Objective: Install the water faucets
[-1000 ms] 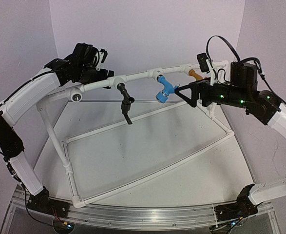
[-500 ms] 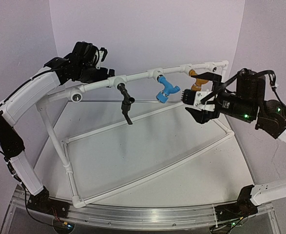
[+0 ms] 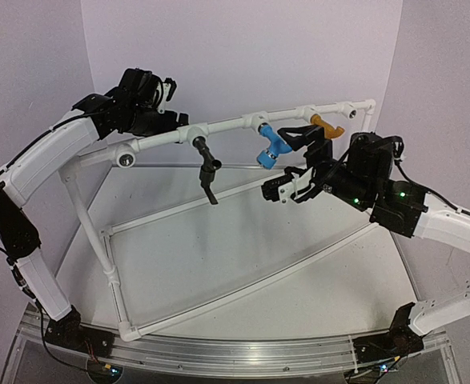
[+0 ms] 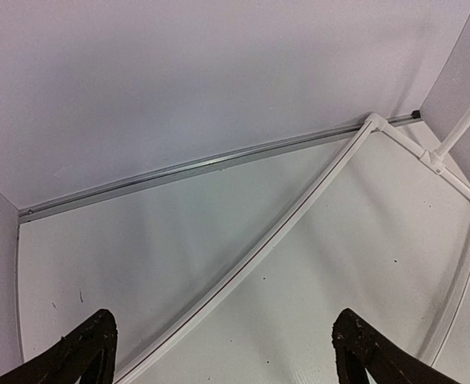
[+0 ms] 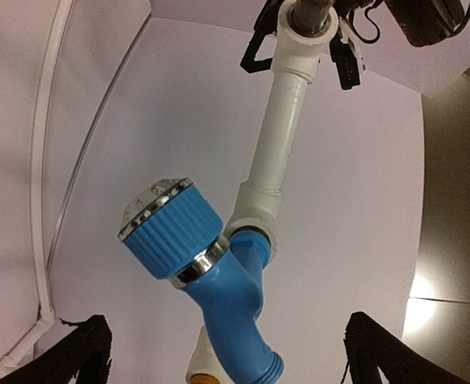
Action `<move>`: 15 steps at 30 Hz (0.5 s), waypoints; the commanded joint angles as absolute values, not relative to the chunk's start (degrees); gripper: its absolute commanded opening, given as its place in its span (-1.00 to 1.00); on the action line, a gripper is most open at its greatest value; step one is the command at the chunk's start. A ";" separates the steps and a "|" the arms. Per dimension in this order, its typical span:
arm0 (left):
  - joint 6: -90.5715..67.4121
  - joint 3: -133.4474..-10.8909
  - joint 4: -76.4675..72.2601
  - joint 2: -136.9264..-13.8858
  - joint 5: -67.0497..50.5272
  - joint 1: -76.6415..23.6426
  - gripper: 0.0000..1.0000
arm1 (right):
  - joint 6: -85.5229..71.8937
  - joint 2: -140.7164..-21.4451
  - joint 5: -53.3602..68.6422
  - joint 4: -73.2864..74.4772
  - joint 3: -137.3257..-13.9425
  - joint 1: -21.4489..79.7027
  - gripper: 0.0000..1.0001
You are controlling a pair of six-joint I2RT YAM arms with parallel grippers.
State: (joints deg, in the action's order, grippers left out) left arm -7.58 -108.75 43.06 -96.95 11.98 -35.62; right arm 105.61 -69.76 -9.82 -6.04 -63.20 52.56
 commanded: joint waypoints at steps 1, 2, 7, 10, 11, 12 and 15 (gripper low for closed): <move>-8.81 -110.82 41.61 -95.68 10.19 -36.02 0.85 | 111.13 -73.29 -10.95 -18.42 -62.30 53.10 0.89; -8.88 -110.57 41.41 -95.54 10.14 -36.03 0.85 | 110.76 -74.21 -11.23 -19.57 -62.21 53.12 0.83; -9.10 -109.19 40.37 -94.80 10.16 -35.98 0.84 | 105.45 -77.77 -13.90 -26.00 -61.96 53.32 0.35; -9.04 -108.83 40.17 -94.53 10.10 -36.02 0.84 | 99.28 -78.65 -16.00 -27.08 -63.52 53.36 0.07; -8.97 -108.88 40.18 -94.62 10.07 -36.03 0.83 | 97.35 -78.66 -16.60 -26.84 -63.91 53.44 -0.04; -8.85 -108.89 40.23 -94.65 10.10 -36.02 0.83 | 94.85 -78.55 -17.30 -26.45 -64.40 53.49 -0.13; -8.53 -108.88 40.00 -94.74 10.06 -35.99 0.83 | 85.14 -78.02 -19.71 -21.92 -66.56 53.65 -0.25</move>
State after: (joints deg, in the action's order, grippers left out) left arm -7.94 -108.64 42.83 -96.95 11.75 -35.53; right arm 99.48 -78.41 -15.11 -22.17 -62.42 53.13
